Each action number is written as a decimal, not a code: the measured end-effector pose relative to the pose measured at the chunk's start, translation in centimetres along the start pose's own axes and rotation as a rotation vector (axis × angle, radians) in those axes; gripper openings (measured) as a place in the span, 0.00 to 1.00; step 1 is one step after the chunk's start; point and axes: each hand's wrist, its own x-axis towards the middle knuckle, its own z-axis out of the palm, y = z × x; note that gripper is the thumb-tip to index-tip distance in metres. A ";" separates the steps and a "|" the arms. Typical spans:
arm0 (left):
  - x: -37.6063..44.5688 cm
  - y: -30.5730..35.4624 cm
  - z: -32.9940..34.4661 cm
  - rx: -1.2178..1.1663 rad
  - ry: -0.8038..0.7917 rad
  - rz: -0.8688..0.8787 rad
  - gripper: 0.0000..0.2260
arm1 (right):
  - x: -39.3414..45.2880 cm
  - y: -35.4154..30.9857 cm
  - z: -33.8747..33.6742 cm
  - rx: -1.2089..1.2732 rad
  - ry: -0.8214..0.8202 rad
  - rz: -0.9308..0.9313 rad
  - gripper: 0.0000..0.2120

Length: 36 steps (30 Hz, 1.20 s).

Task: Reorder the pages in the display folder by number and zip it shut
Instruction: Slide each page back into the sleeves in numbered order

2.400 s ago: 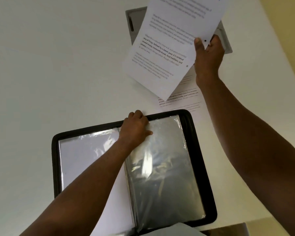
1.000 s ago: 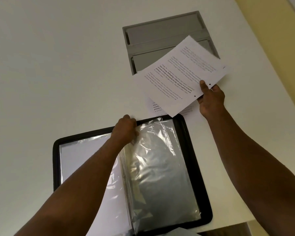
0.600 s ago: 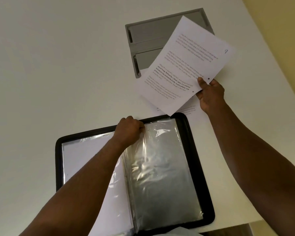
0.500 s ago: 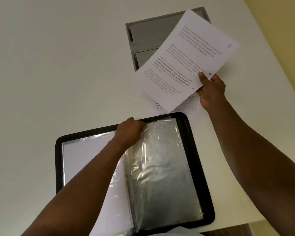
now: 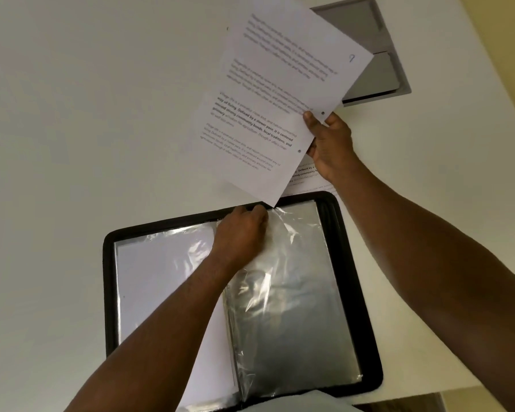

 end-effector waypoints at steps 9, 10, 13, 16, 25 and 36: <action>0.6 0.4 -0.9 -0.076 -0.119 0.004 0.06 | 0.8 1.0 -0.9 -0.129 -0.066 0.026 0.08; 0.6 0.2 -0.9 -0.094 -0.109 -0.011 0.06 | 0.8 1.1 -1.0 -0.138 -0.079 0.035 0.08; 0.5 -0.4 -0.8 -0.156 -0.072 -0.067 0.05 | 1.0 1.3 -1.7 -0.174 -0.126 0.075 0.09; 0.6 -1.0 -0.9 -0.186 -0.075 -0.097 0.05 | 1.3 1.2 -2.4 -0.214 -0.165 0.122 0.13; 0.4 -2.9 -1.5 -0.215 -0.120 -0.148 0.11 | 3.8 0.2 -3.7 -0.373 -0.220 0.195 0.15; 0.6 -4.8 -1.3 -0.288 -0.125 -0.141 0.08 | 4.7 0.3 -2.6 -0.511 -0.366 0.294 0.19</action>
